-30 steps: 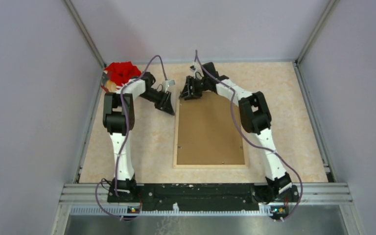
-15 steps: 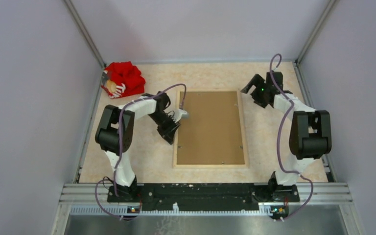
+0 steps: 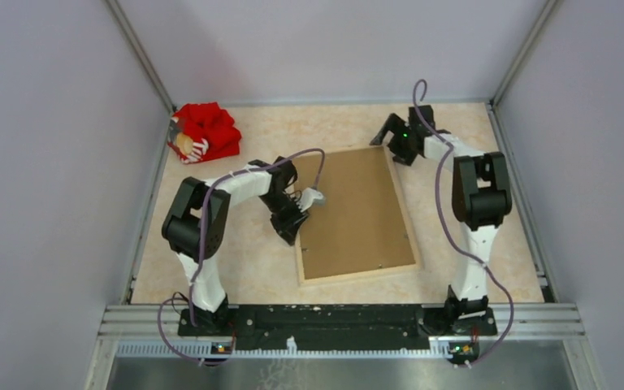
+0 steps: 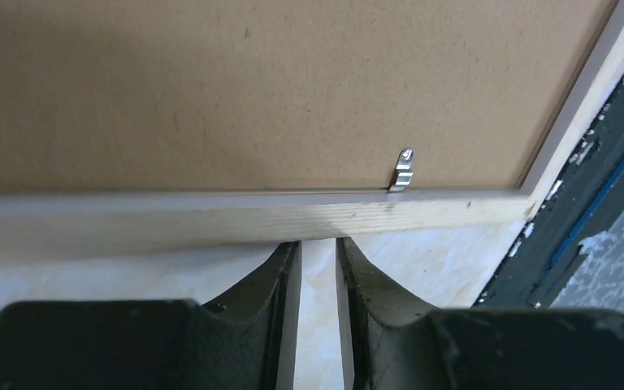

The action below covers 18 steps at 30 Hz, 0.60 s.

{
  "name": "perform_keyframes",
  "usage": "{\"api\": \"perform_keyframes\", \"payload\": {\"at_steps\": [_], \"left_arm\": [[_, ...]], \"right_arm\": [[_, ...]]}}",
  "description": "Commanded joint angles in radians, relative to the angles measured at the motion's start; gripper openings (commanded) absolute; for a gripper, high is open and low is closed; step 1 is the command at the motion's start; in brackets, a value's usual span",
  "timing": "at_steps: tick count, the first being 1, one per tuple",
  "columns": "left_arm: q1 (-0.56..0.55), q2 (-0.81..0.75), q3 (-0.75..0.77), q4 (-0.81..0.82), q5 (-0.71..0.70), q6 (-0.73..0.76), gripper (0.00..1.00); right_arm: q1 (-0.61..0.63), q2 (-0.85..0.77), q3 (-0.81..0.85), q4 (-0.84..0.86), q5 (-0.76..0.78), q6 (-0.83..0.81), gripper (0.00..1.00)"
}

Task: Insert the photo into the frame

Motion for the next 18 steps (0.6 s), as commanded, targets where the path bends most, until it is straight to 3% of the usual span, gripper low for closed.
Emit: {"api": "perform_keyframes", "payload": {"at_steps": [1,10,14,18], "left_arm": [[-0.102,0.066,0.070,0.036,0.036,-0.012,0.28],[-0.255,0.213,0.193,0.039,0.083,-0.040,0.29],[-0.287,0.256,0.254,0.027,0.131,-0.042,0.30],[-0.301,0.212,0.299,-0.063,0.203,-0.003,0.31]], "right_arm": [[0.128,0.136,0.229,-0.105,-0.102,-0.013,0.99],[0.358,0.515,0.860,-0.411,-0.284,-0.108,0.99],[0.374,0.498,0.862,-0.404,-0.287,-0.136,0.99],[0.340,0.393,0.864,-0.419,-0.148,-0.189,0.99]]}}
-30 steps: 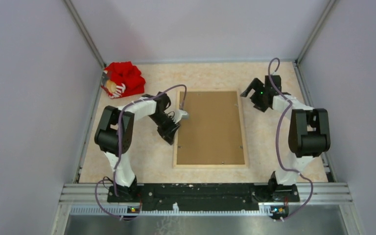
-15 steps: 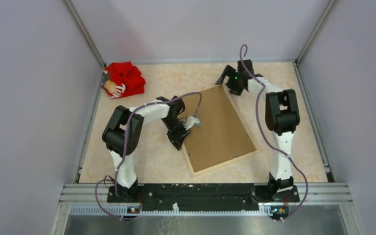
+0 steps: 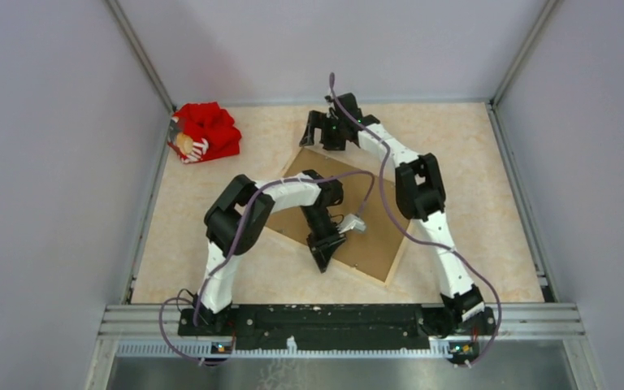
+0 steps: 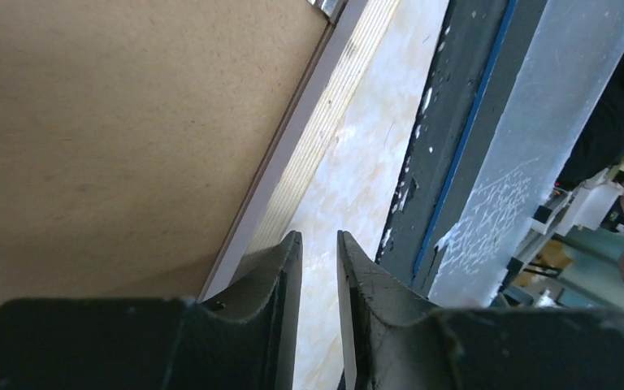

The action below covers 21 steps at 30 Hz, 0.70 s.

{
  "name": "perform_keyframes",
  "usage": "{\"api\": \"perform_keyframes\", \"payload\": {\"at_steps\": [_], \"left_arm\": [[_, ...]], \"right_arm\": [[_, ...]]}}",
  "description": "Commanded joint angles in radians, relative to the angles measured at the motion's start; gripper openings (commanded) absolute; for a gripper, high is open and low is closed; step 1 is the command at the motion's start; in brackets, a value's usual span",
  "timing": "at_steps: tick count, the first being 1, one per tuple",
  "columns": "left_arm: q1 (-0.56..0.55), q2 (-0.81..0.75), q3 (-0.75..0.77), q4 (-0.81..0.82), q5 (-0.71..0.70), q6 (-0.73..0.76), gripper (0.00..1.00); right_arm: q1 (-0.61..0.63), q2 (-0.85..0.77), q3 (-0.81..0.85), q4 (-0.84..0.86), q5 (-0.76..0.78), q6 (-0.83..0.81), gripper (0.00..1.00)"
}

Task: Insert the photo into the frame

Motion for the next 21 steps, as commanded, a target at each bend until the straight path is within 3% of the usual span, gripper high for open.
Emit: {"api": "perform_keyframes", "payload": {"at_steps": [1,4,8,12,14,18,21], "left_arm": [[0.019,-0.052,0.087,0.120,0.011,0.067,0.32],[0.071,-0.161,0.098,0.022,0.000,0.092,0.35],[0.251,-0.267,0.154,-0.108,-0.049,0.144,0.38],[0.458,-0.277,0.160,-0.060,-0.169,0.148,0.38],[0.562,-0.229,0.181,-0.037,-0.153,0.125,0.35],[0.733,-0.087,0.238,-0.010,-0.059,0.060,0.29],[0.789,-0.039,0.232,0.009,-0.013,0.057,0.29]], "right_arm": [[-0.019,-0.152,0.009,-0.166,0.029,-0.027,0.99],[-0.064,-0.285,-0.074,-0.083,0.087,-0.044,0.99],[-0.112,-0.468,-0.255,0.020,0.101,-0.072,0.99],[-0.116,-0.638,-0.504,0.108,0.073,-0.058,0.99],[-0.116,-0.714,-0.657,0.190,0.035,0.003,0.84],[-0.082,-0.842,-0.924,0.363,0.000,0.122,0.40],[-0.001,-0.867,-1.010,0.386,0.040,0.139,0.29]]}}
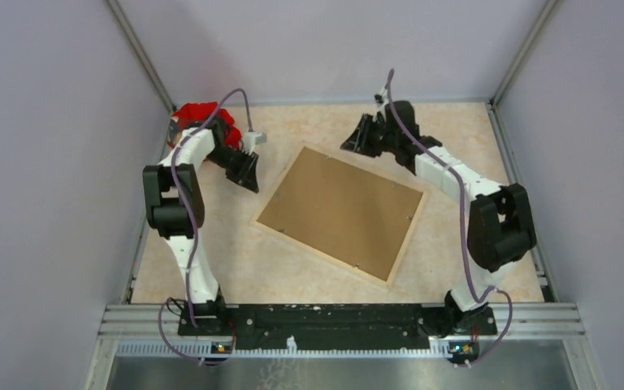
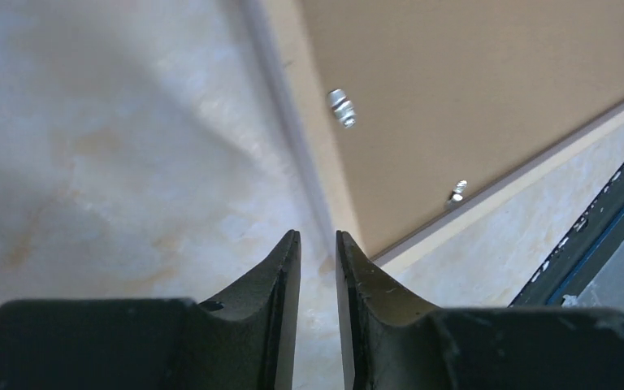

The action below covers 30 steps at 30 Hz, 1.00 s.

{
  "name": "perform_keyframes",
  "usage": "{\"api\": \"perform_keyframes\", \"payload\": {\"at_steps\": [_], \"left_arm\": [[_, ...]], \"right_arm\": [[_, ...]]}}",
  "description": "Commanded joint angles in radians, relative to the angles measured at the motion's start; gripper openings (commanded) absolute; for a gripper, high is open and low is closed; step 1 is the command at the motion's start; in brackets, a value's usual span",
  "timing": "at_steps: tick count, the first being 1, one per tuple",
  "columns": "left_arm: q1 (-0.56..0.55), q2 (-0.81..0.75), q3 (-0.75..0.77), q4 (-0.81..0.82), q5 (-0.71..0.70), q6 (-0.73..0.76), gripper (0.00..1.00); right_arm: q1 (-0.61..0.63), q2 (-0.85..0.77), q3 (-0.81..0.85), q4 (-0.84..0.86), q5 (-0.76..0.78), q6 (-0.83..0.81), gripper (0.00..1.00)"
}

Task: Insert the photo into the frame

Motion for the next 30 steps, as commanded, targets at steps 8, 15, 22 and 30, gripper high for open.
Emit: {"api": "perform_keyframes", "payload": {"at_steps": [8,15,22,30], "left_arm": [[0.058,0.139,-0.050,0.001,0.109,0.032,0.32],[0.058,0.167,-0.074,0.015,0.113,0.048,0.31],[0.058,0.156,-0.076,-0.018,0.136,0.087,0.31],[0.053,0.167,-0.074,-0.030,0.165,0.104,0.32]], "right_arm": [[0.283,0.077,-0.202,0.350,0.043,0.216,0.28],[0.380,0.280,-0.062,0.366,0.105,0.285,0.21],[0.405,0.389,-0.023,0.390,0.175,0.329,0.12],[0.417,0.455,0.000,0.418,0.154,0.347,0.12]]}}
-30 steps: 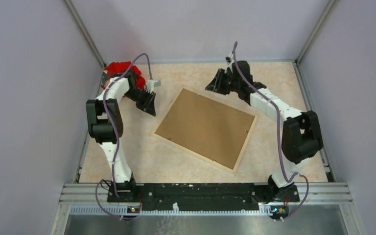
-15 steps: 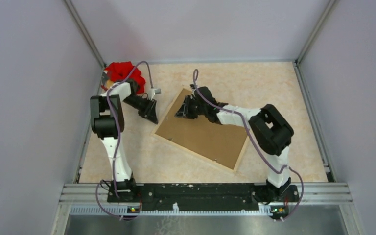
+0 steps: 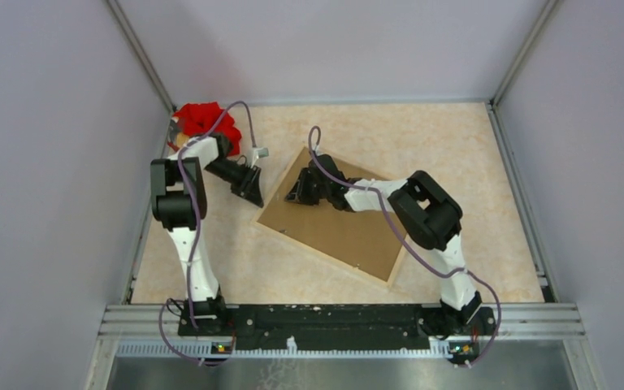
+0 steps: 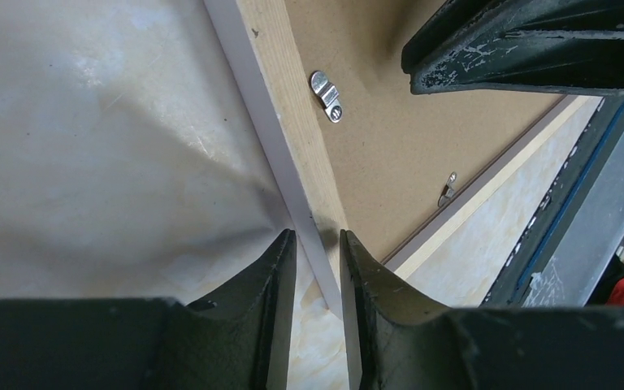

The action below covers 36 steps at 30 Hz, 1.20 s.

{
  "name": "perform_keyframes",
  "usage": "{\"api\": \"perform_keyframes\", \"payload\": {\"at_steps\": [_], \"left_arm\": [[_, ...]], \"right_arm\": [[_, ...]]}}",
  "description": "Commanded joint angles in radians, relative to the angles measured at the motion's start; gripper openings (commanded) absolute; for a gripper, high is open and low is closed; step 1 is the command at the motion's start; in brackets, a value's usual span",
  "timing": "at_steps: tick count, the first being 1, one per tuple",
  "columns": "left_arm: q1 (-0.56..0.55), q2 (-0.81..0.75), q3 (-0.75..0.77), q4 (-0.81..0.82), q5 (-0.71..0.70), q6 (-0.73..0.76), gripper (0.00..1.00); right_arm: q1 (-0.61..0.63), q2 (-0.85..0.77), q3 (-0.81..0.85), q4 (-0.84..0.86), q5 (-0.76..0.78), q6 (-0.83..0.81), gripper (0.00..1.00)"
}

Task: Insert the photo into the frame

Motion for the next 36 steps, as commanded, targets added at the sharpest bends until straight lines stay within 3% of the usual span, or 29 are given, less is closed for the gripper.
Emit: {"api": "perform_keyframes", "payload": {"at_steps": [1,36], "left_arm": [[-0.006,0.015,-0.017,-0.008,0.040,0.034,0.32],[-0.013,0.009,-0.031,0.034,0.021,0.013,0.27]], "right_arm": [[0.021,0.045,0.052,0.069,0.008,0.024,0.12],[0.040,0.138,0.155,0.077,0.013,0.077,0.07]]}}
